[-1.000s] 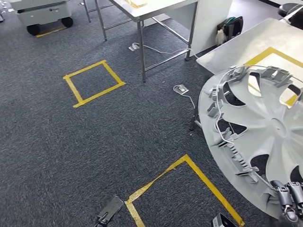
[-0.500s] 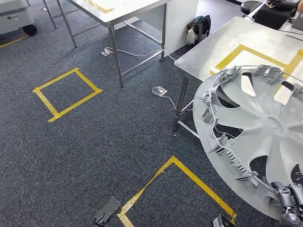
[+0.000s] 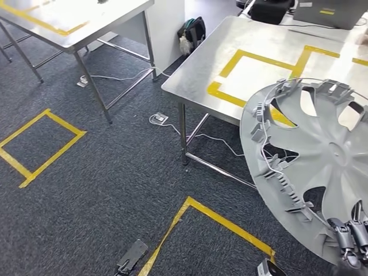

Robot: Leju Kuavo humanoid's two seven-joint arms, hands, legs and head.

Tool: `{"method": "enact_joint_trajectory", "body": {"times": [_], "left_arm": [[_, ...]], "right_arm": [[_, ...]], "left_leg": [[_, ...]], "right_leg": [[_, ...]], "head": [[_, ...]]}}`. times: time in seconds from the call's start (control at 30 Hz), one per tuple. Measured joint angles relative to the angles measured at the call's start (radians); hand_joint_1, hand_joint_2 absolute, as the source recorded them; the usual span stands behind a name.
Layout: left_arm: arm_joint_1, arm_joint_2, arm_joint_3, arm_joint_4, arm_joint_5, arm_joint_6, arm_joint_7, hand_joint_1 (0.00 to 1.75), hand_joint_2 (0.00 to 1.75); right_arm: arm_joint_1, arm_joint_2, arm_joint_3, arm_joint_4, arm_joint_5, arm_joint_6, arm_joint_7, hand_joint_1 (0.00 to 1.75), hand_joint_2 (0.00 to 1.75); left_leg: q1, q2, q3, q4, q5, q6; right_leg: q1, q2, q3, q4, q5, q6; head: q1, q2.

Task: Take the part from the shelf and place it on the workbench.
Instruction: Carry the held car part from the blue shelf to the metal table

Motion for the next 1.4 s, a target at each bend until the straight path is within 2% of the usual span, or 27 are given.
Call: {"method": "enact_joint_trajectory", "body": {"times": [0.07, 0.1, 0.17, 0.23, 0.3, 0.33, 0.4, 0.43, 0.47, 0.53, 0.6, 0.63, 0.7, 0.73, 0.8, 0.87, 0.93, 0.97, 1.0, 1.07, 1.1, 1.13, 1.17, 1.2, 1.27, 1.33, 1.4], "left_arm": [[0.001, 0.000, 0.000, 0.000, 0.000, 0.000, 0.000, 0.00, 1.75], [0.002, 0.000, 0.000, 0.000, 0.000, 0.000, 0.000, 0.00, 1.75], [0.000, -0.003, 0.000, 0.000, 0.000, 0.000, 0.000, 0.00, 1.75], [-0.003, -0.006, 0.000, 0.000, 0.000, 0.000, 0.000, 0.00, 1.75], [-0.004, -0.006, 0.000, 0.000, 0.000, 0.000, 0.000, 0.00, 1.75], [-0.003, -0.006, 0.000, 0.000, 0.000, 0.000, 0.000, 0.00, 1.75], [0.000, -0.005, 0.001, 0.000, 0.000, 0.000, 0.000, 0.00, 1.75], [0.000, -0.005, 0.001, 0.000, 0.000, 0.000, 0.000, 0.00, 1.75], [0.000, -0.005, 0.001, 0.000, 0.000, 0.000, 0.000, 0.00, 1.75], [0.001, -0.006, 0.001, 0.000, 0.000, 0.000, 0.000, 0.00, 1.75], [0.001, -0.006, 0.001, 0.000, 0.001, -0.002, 0.000, 0.00, 1.75], [0.000, -0.006, 0.001, 0.000, 0.002, -0.003, 0.001, 0.00, 1.75], [-0.003, -0.008, 0.001, -0.001, 0.003, -0.004, 0.001, 0.00, 1.75], [-0.006, -0.010, 0.001, -0.001, 0.003, -0.005, 0.001, 0.00, 1.75], [-0.010, -0.012, 0.000, -0.001, 0.004, -0.005, 0.001, 0.00, 1.75], [-0.006, -0.011, 0.001, -0.001, 0.006, -0.005, 0.001, 0.00, 1.75], [-0.003, -0.009, 0.001, -0.001, 0.007, -0.005, 0.001, 0.00, 1.75], [-0.003, -0.008, 0.001, -0.001, 0.008, -0.005, 0.001, 0.00, 1.75], [-0.003, -0.008, 0.001, -0.001, 0.008, -0.005, 0.002, 0.00, 1.75], [-0.002, -0.008, 0.001, -0.001, 0.008, -0.005, 0.002, 0.00, 1.75], [-0.001, -0.007, 0.001, -0.001, 0.008, -0.005, 0.003, 0.00, 1.75], [-0.001, -0.007, 0.001, -0.001, 0.008, -0.005, 0.004, 0.00, 1.75], [-0.002, -0.007, 0.001, -0.001, 0.008, -0.005, 0.004, 0.00, 1.75], [-0.003, -0.008, 0.001, -0.001, 0.008, -0.005, 0.005, 0.00, 1.75], [-0.006, -0.012, 0.001, -0.001, 0.008, -0.005, 0.004, 0.00, 1.75], [-0.006, -0.013, 0.001, -0.001, 0.009, -0.006, 0.004, 0.00, 1.75], [-0.003, -0.012, 0.001, -0.001, 0.009, -0.008, 0.005, 0.00, 1.75]], "right_arm": [[-0.002, 0.000, 0.001, 0.000, 0.000, 0.000, 0.000, 1.75, 1.75], [-0.002, 0.000, 0.001, 0.001, 0.001, 0.000, 0.000, 1.75, 1.75], [0.001, 0.000, 0.001, 0.001, 0.001, 0.000, -0.001, 1.75, 1.75], [0.002, 0.000, 0.001, 0.001, 0.000, 0.000, -0.001, 1.75, 1.75], [-0.001, 0.000, 0.001, 0.001, 0.000, 0.000, -0.001, 1.75, 1.75], [-0.002, 0.000, 0.001, 0.001, 0.000, 0.000, -0.001, 1.75, 1.75], [-0.002, 0.000, 0.001, 0.001, 0.000, 0.000, -0.001, 1.75, 1.75], [-0.002, 0.000, 0.001, 0.001, 0.000, 0.000, -0.001, 1.75, 1.75], [-0.001, 0.000, 0.001, 0.001, 0.000, 0.000, -0.001, 1.75, 1.75], [-0.001, 0.000, 0.001, 0.001, 0.000, 0.000, -0.001, 1.75, 1.75], [-0.001, 0.000, 0.002, 0.002, 0.000, 0.000, 0.001, 1.75, 1.75], [0.000, 0.000, 0.003, 0.003, 0.000, 0.000, 0.002, 1.75, 1.75], [0.003, 0.001, 0.006, 0.003, 0.000, 0.000, 0.001, 1.75, 1.75], [0.004, 0.001, 0.007, 0.003, 0.000, 0.000, 0.001, 1.75, 1.75], [0.003, 0.001, 0.009, 0.003, 0.001, 0.000, 0.000, 1.75, 1.75], [0.002, 0.001, 0.011, 0.004, 0.001, 0.000, 0.000, 1.75, 1.75], [0.004, 0.001, 0.012, 0.004, 0.001, 0.000, -0.001, 1.75, 1.75], [0.004, 0.001, 0.012, 0.005, 0.001, 0.000, -0.001, 1.75, 1.75], [0.005, 0.001, 0.013, 0.005, 0.001, 0.000, -0.001, 1.75, 1.75], [0.004, 0.001, 0.014, 0.006, 0.001, 0.000, -0.001, 1.75, 1.75], [0.004, 0.001, 0.016, 0.006, 0.001, 0.000, -0.001, 1.75, 1.75], [0.004, 0.001, 0.017, 0.006, 0.001, 0.000, -0.001, 1.75, 1.75], [0.006, 0.001, 0.018, 0.007, 0.001, 0.000, -0.001, 1.75, 1.75], [0.008, 0.001, 0.018, 0.007, 0.001, 0.000, -0.002, 1.75, 1.75], [0.009, 0.001, 0.019, 0.008, 0.001, 0.000, -0.002, 1.75, 1.75], [0.004, 0.001, 0.021, 0.008, 0.000, 0.000, -0.003, 1.75, 1.75], [0.003, 0.001, 0.022, 0.009, 0.000, 0.000, -0.003, 1.75, 1.75]], "left_leg": [[0.003, -0.032, 0.011, -0.111, 0.098, 0.001], [0.003, -0.043, 0.015, -0.141, 0.124, 0.004], [0.003, -0.035, 0.026, -0.156, 0.135, 0.016], [0.004, -0.016, 0.047, -0.160, 0.144, 0.029], [0.001, 0.002, 0.066, -0.160, 0.135, 0.039], [0.000, 0.012, 0.073, -0.160, 0.126, 0.042], [-0.002, 0.030, 0.092, -0.160, 0.105, 0.044], [-0.003, 0.038, 0.106, -0.160, 0.094, 0.045], [-0.004, 0.047, 0.122, -0.160, 0.082, 0.045], [-0.007, 0.065, 0.155, -0.161, 0.055, 0.042], [-0.010, 0.083, 0.178, -0.164, 0.034, 0.033], [-0.011, 0.089, 0.187, -0.164, 0.030, 0.026], [-0.008, 0.091, 0.185, -0.142, 0.040, 0.012], [-0.006, 0.076, 0.169, -0.107, 0.054, 0.005], [-0.001, 0.039, 0.097, 0.001, 0.056, -0.005], [0.000, 0.022, 0.019, 0.093, -0.003, -0.010], [0.000, 0.020, -0.027, 0.108, -0.055, -0.011], [0.000, 0.018, -0.031, 0.079, -0.047, -0.010], [0.000, 0.011, -0.023, 0.030, -0.011, -0.008], [0.001, -0.025, 0.001, -0.091, 0.095, -0.002], [0.000, -0.042, 0.010, -0.134, 0.131, 0.002], [-0.001, -0.052, 0.017, -0.162, 0.149, 0.007], [-0.002, -0.048, 0.024, -0.174, 0.150, 0.015], [-0.002, -0.040, 0.035, -0.180, 0.155, 0.023], [0.000, -0.020, 0.061, -0.185, 0.156, 0.037], [-0.001, -0.001, 0.083, -0.185, 0.140, 0.043], [-0.002, 0.018, 0.103, -0.185, 0.119, 0.045]], "right_leg": [[-0.001, 0.026, 0.018, 0.002, -0.023, 0.011], [-0.002, 0.037, 0.023, 0.002, -0.032, 0.017], [-0.001, 0.051, 0.034, 0.004, -0.041, 0.030], [0.003, 0.009, 0.030, 0.035, -0.046, 0.040], [0.007, -0.058, -0.025, 0.130, -0.068, 0.046], [0.008, -0.077, -0.069, 0.192, -0.093, 0.047], [0.008, -0.086, -0.140, 0.265, -0.149, 0.047], [0.008, -0.087, -0.153, 0.258, -0.157, 0.046], [0.009, -0.090, -0.151, 0.222, -0.141, 0.043], [0.013, -0.126, -0.128, 0.108, -0.036, 0.031], [0.020, -0.155, -0.109, 0.037, 0.045, 0.021], [0.022, -0.153, -0.107, 0.028, 0.058, 0.019], [0.020, -0.126, -0.090, 0.017, 0.059, 0.011], [0.016, -0.114, -0.081, 0.011, 0.058, 0.006], [0.009, -0.092, -0.060, 0.000, 0.051, -0.002], [0.006, -0.065, -0.043, -0.005, 0.040, -0.006], [0.005, -0.037, -0.022, -0.006, 0.024, -0.006], [0.005, -0.023, -0.010, -0.006, 0.015, -0.005], [0.004, -0.011, 0.003, -0.006, 0.005, -0.003], [0.002, 0.012, 0.018, -0.006, -0.014, 0.005], [0.002, 0.023, 0.021, -0.008, -0.023, 0.011], [0.001, 0.033, 0.025, -0.008, -0.026, 0.018], [0.002, 0.041, 0.033, -0.010, -0.028, 0.025], [0.002, 0.041, 0.038, -0.012, -0.030, 0.031], [0.007, -0.002, 0.027, 0.031, -0.035, 0.040], [0.010, -0.061, -0.042, 0.147, -0.066, 0.046], [0.009, -0.083, -0.121, 0.247, -0.122, 0.049]], "head": [[-0.004, 0.000], [-0.007, 0.000], [-0.009, 0.000], [-0.007, 0.000], [-0.004, 0.000], [-0.003, 0.000], [-0.003, 0.000], [-0.003, 0.000], [-0.003, 0.000], [-0.003, 0.000], [-0.004, 0.000], [-0.004, 0.000], [-0.005, 0.000], [-0.005, 0.000], [-0.007, 0.000], [-0.007, 0.000], [-0.007, 0.000], [-0.007, 0.000], [-0.007, 0.000], [-0.008, 0.000], [-0.009, 0.000], [-0.010, 0.000], [-0.011, 0.000], [-0.011, 0.000], [-0.003, 0.000], [0.004, 0.000], [0.004, 0.000]]}}
